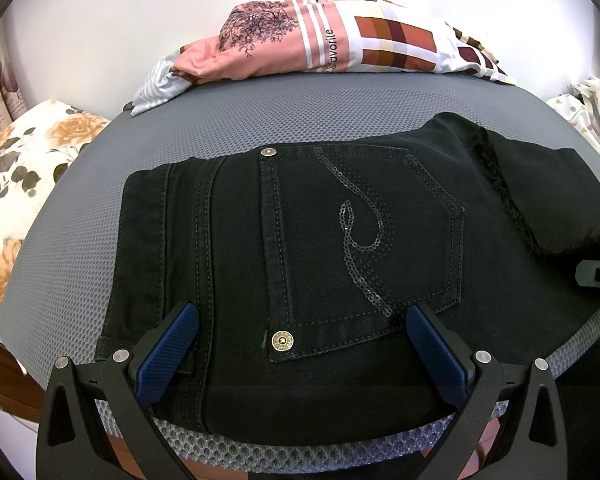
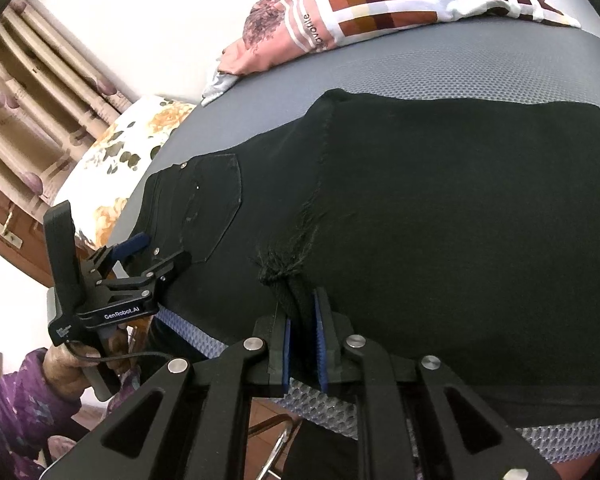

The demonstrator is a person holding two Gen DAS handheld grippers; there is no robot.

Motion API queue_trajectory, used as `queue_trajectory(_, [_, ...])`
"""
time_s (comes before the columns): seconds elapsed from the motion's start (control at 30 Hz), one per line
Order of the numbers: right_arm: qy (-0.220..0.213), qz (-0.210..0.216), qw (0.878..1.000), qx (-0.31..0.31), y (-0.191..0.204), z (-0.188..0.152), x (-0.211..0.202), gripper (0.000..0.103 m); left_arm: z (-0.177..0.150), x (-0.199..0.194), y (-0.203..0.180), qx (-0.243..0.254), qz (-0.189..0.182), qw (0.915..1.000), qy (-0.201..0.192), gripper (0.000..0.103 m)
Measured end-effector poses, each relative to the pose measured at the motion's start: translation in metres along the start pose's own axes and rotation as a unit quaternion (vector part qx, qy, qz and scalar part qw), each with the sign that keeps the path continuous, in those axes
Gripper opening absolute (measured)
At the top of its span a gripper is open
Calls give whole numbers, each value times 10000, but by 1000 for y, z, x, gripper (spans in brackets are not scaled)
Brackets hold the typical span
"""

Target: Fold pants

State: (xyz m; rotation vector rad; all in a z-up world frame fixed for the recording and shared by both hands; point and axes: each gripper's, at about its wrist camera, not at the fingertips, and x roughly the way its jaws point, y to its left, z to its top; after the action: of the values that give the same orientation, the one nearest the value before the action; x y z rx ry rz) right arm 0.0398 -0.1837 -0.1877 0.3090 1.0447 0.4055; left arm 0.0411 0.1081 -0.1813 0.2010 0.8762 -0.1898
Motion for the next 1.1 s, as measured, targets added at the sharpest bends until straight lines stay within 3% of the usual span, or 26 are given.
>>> queue_trajectory(0.53, [82,-8,9998,-200,7,-4,4,16,-1,0,0,12,3,10000,-1,103])
queue_trajectory(0.93, [352,287,9955,-838,36,-12,6,46,-2,0,-2,17,5,10000,-2,103])
queue_trajectory(1.1, [398,475,9942,-884,36,-15,5,49,-2,0,-2,18,9,10000,-3,103])
